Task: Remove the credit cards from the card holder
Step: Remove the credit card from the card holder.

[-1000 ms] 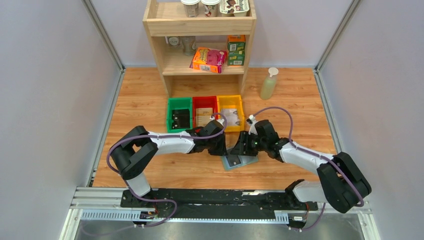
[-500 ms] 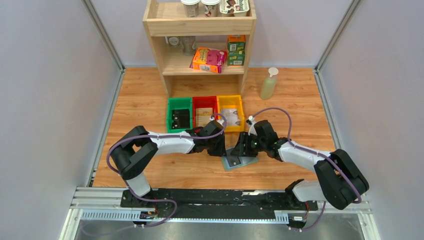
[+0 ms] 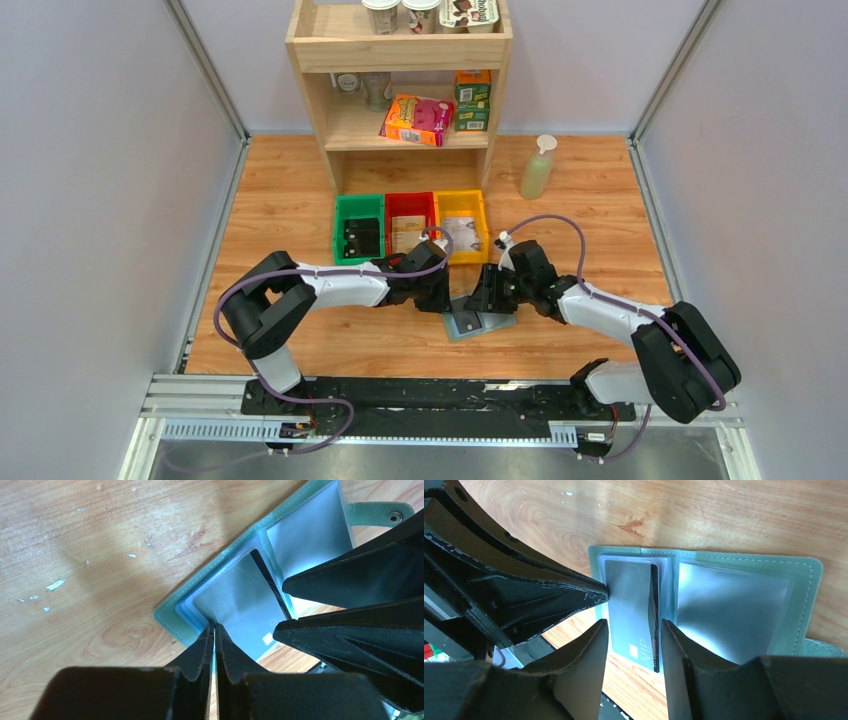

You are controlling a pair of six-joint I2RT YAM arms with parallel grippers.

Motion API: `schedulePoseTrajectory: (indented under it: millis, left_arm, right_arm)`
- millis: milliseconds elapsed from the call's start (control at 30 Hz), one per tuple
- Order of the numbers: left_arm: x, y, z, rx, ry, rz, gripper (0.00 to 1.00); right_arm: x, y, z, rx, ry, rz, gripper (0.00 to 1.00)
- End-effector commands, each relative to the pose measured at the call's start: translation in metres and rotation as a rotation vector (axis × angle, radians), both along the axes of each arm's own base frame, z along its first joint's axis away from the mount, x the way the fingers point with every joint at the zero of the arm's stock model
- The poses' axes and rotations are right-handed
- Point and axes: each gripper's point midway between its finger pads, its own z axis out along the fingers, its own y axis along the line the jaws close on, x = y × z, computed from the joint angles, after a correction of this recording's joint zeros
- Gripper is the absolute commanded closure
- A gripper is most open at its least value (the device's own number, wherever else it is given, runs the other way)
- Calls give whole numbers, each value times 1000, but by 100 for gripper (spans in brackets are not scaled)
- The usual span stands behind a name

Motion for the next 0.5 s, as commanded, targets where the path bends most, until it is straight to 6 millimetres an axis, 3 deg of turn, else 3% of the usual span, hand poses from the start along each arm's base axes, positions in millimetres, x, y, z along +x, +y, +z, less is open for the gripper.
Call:
schedulePoseTrajectory:
  millis: [0, 333, 467]
  left_arm:
    - [-9, 9, -14, 47, 32, -19, 91]
    - [-12, 9, -17, 44, 42, -24, 93]
    - [-11, 9, -16, 42, 40, -22, 94]
  right_arm:
    - [7, 4, 6, 15, -26, -3, 56]
    - [1, 15, 4, 76, 0, 53, 64]
    - [4, 3, -2, 3, 0, 2, 61]
